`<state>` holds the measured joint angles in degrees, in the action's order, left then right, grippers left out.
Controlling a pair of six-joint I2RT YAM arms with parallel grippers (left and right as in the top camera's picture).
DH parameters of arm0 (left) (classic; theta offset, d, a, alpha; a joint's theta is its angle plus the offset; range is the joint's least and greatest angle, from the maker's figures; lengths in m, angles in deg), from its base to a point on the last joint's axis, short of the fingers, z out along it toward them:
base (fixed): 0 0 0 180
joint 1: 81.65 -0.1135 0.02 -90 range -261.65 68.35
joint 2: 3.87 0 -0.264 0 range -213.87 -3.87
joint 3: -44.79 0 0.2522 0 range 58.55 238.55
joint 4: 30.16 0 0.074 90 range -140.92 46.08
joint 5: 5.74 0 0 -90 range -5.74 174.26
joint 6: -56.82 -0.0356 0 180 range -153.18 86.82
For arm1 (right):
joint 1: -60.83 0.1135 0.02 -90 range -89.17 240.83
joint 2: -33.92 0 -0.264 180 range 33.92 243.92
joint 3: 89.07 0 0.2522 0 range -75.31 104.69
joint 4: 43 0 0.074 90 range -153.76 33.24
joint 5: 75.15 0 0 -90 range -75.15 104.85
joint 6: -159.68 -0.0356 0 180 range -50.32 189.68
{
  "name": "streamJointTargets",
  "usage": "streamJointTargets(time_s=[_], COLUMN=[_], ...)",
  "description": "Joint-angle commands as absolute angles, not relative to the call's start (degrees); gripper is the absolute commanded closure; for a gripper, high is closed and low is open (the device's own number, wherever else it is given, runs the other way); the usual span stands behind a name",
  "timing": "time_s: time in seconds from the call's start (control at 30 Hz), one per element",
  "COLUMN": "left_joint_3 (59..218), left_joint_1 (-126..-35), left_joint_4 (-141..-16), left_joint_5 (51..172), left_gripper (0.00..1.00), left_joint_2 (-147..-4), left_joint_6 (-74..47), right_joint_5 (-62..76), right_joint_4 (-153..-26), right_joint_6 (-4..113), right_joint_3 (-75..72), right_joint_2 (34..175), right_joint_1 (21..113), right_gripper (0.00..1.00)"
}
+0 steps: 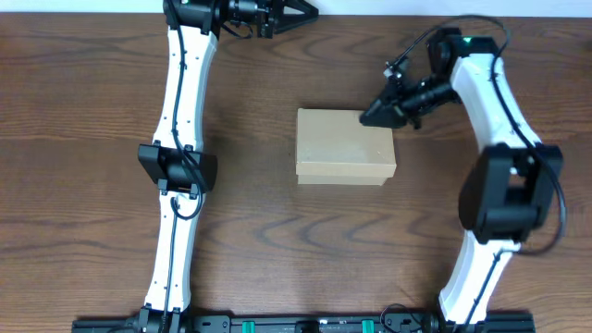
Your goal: Pack container
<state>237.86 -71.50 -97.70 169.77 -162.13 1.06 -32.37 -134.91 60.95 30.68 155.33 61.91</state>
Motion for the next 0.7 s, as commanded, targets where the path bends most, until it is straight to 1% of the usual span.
streamJointTargets(time_s=[0.0, 0.03, 0.1, 0.17, 0.2, 0.23, 0.27, 0.3, 0.4, 0.5, 0.57, 0.67], left_joint_3=[238.66, 238.66, 238.66, 238.66, 238.66, 238.66, 238.66, 238.64, 238.64, 238.64, 238.62, 238.58], left_joint_1=[-71.83, -71.83, -71.85, -71.85, -71.85, -71.85, -71.81, -71.72, -71.59, -71.59, -71.50, -71.50], left_joint_4=[-98.73, -99.65, -103.01, -110.77, -115.54, -120.50, -124.96, -128.63, -135.65, -138.64, -140.04, -140.72], left_joint_5=[166.34, 165.20, 162.28, 155.48, 150.84, 145.45, 140.33, 135.55, 123.11, 115.50, 110.72, 108.07], left_gripper=[0.94, 0.94, 0.94, 0.94, 0.94, 0.94, 0.94, 0.94, 0.94, 0.94, 0.94, 0.94], left_joint_2=[-160.21, -159.70, -158.61, -156.75, -155.59, -154.24, -152.78, -151.27, -146.35, -141.74, -138.61, -135.99], left_joint_6=[-1.12, -1.85, -4.73, -10.72, -14.61, -18.46, -22.02, -24.93, -28.58, -29.49, -29.58, -29.58], right_joint_5=[-10.41, -8.75, -7.98, -7.87, -7.43, -6.69, -5.82, -4.77, -2.54, -0.94, -0.77, -0.75], right_joint_4=[-134.89, -134.82, -134.82, -135.65, -136.29, -137.01, -137.73, -138.43, -137.95, -136.02, -134.39, -133.42], right_joint_6=[59.42, 59.42, 59.42, 59.42, 59.44, 59.42, 59.42, 59.40, 59.44, 59.44, 59.40, 59.37], right_joint_3=[32.26, 32.30, 32.30, 32.30, 32.30, 32.30, 32.30, 32.26, 32.15, 32.10, 31.51, 30.68], right_joint_2=[145.97, 144.35, 141.25, 139.35, 138.87, 138.72, 138.69, 138.72, 138.96, 139.07, 139.24, 140.36], right_joint_1=[62.81, 62.94, 63.03, 63.18, 63.29, 63.42, 63.62, 63.92, 65.56, 67.94, 69.76, 71.90], right_gripper=[0.86, 0.83, 0.73, 0.71, 0.72, 0.78, 0.87, 0.99, 0.99, 0.98, 0.98, 0.98])
